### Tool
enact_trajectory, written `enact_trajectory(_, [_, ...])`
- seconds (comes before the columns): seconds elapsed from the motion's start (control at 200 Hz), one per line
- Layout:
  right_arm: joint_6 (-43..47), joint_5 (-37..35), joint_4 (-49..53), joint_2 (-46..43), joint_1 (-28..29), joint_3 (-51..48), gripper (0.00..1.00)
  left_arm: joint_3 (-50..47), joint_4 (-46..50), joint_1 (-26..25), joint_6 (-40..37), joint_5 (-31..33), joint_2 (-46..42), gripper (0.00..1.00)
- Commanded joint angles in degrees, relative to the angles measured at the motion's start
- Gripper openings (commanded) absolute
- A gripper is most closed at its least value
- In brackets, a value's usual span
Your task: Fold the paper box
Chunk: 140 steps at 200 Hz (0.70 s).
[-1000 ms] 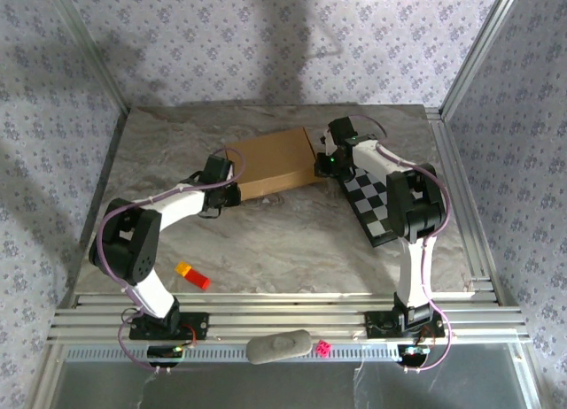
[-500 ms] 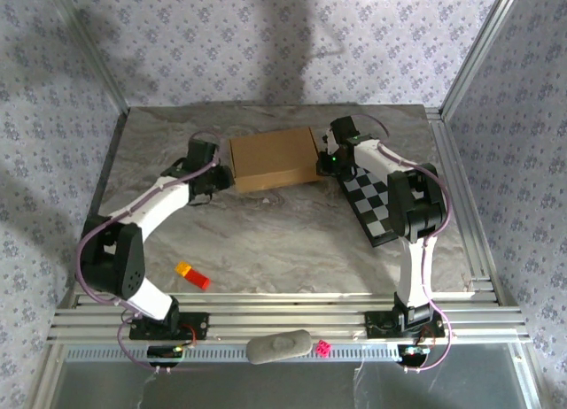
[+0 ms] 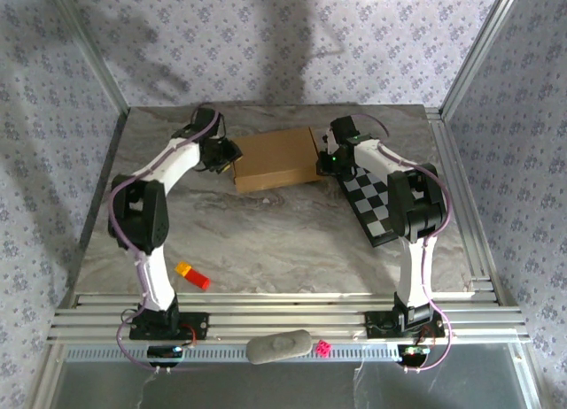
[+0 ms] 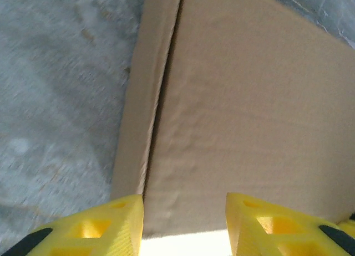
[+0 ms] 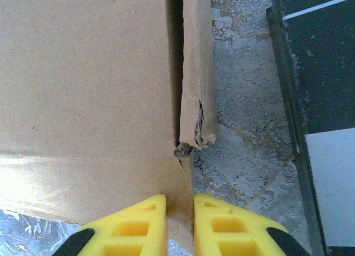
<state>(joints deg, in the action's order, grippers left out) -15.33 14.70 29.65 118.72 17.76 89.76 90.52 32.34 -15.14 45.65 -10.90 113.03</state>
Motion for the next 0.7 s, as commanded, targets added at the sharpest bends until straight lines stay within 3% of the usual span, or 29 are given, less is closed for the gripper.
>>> enact_trajectory(0.0, [1.09, -2.44, 1.0, 1.52, -0.51, 1.13, 0.17, 4.79, 9.01, -0.42, -3.2, 1.22, 5.04, 0.42])
enact_trajectory(0.31, [2.12, -3.09, -1.88, 2.3, -0.77, -1.0, 0.16, 11.42, 19.56, -0.62, -7.19, 5.2, 14.24, 0.34])
enact_trajectory(0.695, [3.37, -6.54, -9.29, 1.18, -0.38, -7.16, 0.18, 12.64, 20.38, -0.07, -8.22, 5.97, 14.66, 0.3])
